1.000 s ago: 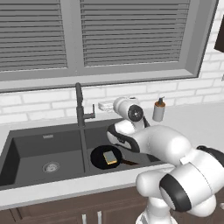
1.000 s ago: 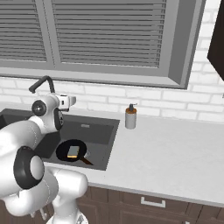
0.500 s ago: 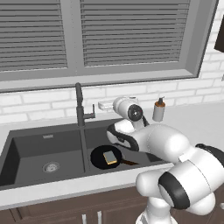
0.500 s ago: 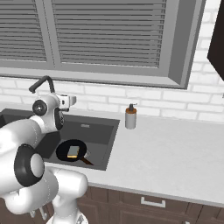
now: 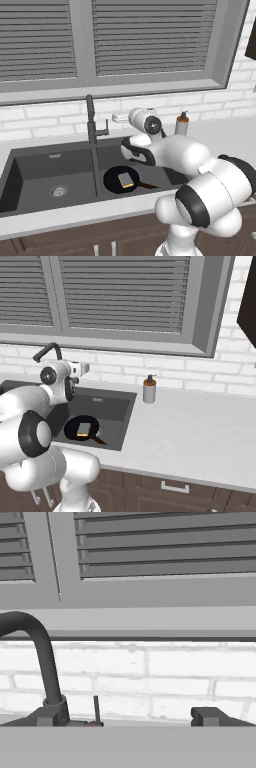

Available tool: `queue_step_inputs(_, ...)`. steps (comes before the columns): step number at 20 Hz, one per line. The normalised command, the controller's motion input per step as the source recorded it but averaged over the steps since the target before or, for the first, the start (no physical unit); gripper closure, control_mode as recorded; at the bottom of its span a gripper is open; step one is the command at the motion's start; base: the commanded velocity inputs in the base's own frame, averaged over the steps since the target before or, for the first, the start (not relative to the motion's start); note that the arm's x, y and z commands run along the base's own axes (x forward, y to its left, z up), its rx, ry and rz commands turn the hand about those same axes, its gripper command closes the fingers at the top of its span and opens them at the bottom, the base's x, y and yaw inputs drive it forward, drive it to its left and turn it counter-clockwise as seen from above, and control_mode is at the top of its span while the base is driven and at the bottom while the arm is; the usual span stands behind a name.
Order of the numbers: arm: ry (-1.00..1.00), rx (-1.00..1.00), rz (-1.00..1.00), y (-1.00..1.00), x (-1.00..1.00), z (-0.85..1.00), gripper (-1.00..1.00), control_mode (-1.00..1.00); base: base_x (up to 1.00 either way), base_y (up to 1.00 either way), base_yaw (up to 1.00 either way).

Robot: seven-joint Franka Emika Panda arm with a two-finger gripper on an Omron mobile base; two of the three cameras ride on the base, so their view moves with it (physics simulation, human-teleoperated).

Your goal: Pick the pan and sponge and place them into the sink. Then turn on the water.

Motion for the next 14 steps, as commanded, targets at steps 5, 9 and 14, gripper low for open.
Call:
queue_step_inputs(5, -0.03, 0.0, -0.01, 0.0, 0.09, -0.02, -1.0, -1.0, 0.0, 0.0, 0.0)
queue_step_inputs(9, -0.03, 0.0, 0.0, 0.0, 0.06, -0.03, -1.0, -1.0, 0.0, 0.0, 0.0)
queue_step_inputs(14, -0.03, 0.0, 0.0, 0.0, 0.0, -0.11, -1.0, -1.0, 0.0, 0.0, 0.0)
